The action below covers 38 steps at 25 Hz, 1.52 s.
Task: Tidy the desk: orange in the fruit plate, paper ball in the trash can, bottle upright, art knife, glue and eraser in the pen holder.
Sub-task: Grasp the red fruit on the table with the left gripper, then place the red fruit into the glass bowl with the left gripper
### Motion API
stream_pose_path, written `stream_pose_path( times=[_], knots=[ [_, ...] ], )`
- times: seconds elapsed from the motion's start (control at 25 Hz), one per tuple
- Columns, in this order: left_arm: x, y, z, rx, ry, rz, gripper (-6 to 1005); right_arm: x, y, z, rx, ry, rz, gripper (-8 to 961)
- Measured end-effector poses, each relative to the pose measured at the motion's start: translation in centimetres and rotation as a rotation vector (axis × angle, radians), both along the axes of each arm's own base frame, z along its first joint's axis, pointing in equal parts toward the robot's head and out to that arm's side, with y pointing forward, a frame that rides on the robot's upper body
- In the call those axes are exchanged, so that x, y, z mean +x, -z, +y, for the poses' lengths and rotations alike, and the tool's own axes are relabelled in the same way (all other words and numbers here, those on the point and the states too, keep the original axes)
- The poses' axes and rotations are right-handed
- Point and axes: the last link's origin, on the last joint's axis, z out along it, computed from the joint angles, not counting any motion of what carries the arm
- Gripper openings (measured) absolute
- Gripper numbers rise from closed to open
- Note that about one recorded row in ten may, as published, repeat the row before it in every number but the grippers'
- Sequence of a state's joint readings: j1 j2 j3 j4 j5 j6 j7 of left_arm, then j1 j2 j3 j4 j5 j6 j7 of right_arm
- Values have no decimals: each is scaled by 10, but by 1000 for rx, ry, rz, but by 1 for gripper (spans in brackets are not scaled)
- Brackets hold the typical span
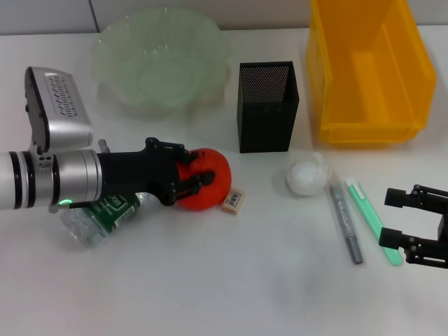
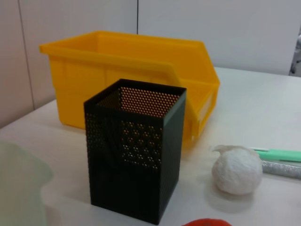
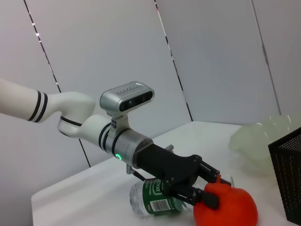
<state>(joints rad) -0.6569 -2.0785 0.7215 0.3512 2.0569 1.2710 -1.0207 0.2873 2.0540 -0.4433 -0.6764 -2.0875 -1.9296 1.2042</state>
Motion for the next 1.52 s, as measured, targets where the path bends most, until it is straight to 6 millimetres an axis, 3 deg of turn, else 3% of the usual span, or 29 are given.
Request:
stream_pose_path(
  times=[0.32, 0.48, 0.64, 0.76, 0.84, 1.0, 1.04, 1.28, 1.32, 1.36, 1.4, 1.52],
  knots=[
    [4, -1, 0, -9, 5, -23, 252, -1, 2, 3, 8, 1, 0, 730],
    [10, -17, 0, 2, -2, -99, 211, -1, 2, 3, 9, 1, 0, 730],
    [27, -70, 21, 123, -71, -255, 172, -2, 2, 3, 10, 0, 0, 729],
    [30, -75, 29, 164, -90, -271, 146, -2, 2, 3, 9, 0, 1, 729],
    [34, -80, 45, 235, -127, -277, 130, -2, 2, 3, 9, 0, 2, 729],
    [42, -81, 67, 304, -186, -270, 104, -2, 3, 3, 8, 0, 6, 729],
    [48, -75, 82, 346, -204, -222, 97, -3, 4, 2, 7, 0, 10, 729],
    [49, -73, 85, 356, -208, -207, 69, -4, 7, 2, 6, 0, 15, 729],
    [50, -70, 93, 386, -227, -176, 64, -4, 7, 2, 6, 0, 15, 728],
    [50, -70, 93, 386, -227, -176, 88, -4, 7, 2, 6, 1, 16, 728],
    [51, -61, 107, 449, -295, -137, 112, -4, 7, 2, 6, 0, 16, 728],
    [51, -61, 107, 450, -295, -135, 183, -5, 7, 2, 5, 0, 17, 728]
  ],
)
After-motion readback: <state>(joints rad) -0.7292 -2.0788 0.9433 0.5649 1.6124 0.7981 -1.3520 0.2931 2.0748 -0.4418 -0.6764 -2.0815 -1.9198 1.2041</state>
